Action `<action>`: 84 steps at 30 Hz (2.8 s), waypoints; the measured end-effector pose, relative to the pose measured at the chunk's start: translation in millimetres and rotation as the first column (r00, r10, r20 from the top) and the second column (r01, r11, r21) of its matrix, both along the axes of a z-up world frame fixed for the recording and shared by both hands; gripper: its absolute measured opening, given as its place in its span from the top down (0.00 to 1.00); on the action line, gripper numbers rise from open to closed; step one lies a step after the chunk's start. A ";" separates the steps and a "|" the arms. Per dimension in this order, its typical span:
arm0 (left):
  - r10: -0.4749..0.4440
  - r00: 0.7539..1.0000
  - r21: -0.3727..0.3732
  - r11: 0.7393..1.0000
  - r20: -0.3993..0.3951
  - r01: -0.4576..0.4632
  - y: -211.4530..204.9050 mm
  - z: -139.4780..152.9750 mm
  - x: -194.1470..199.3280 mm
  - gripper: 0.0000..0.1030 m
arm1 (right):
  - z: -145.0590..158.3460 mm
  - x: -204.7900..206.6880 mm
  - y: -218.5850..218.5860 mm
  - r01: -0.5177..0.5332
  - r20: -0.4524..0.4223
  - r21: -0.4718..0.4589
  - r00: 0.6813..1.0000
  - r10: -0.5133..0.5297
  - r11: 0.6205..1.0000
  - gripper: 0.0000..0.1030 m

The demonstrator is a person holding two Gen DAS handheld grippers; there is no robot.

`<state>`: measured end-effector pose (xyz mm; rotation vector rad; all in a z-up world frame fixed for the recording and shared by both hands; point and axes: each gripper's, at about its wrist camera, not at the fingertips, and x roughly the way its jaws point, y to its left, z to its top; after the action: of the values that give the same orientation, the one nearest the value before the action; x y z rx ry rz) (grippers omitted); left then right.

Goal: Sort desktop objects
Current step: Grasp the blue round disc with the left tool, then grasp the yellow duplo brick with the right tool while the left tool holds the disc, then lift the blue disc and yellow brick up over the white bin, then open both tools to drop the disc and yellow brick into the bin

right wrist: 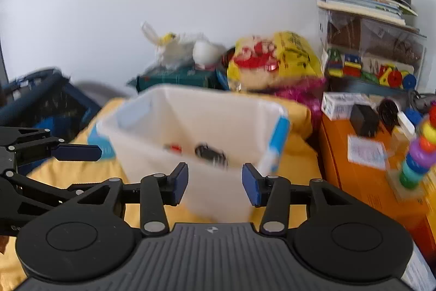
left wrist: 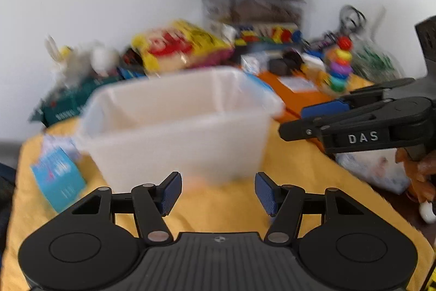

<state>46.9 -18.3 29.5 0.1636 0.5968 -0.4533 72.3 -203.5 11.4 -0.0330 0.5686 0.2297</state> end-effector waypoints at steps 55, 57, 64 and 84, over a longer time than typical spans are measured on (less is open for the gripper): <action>-0.005 0.975 0.145 0.989 -0.222 0.038 30.7 -86.2 -26.2 0.63 | -112.3 -13.2 15.7 -0.068 -0.223 -0.204 0.975 0.021 0.977 0.83; -0.005 0.974 0.117 0.993 -0.226 0.032 33.9 -83.2 -28.8 0.63 | -109.1 -19.8 18.5 -0.076 -0.224 -0.165 0.974 0.038 0.983 0.83; 0.010 0.989 0.046 0.999 -0.149 -0.004 44.8 -45.3 -36.6 0.63 | -110.9 -43.4 25.4 -0.108 -0.256 -0.099 0.963 0.080 0.989 0.83; 0.123 0.986 -0.021 0.992 0.110 -0.122 23.0 89.1 140.2 0.62 | 42.5 69.1 18.6 0.012 0.117 0.045 0.993 -0.017 0.999 0.83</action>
<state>187.1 4.7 118.5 0.1365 0.4907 -0.3272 141.4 -184.9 53.9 0.0002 0.4465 0.2245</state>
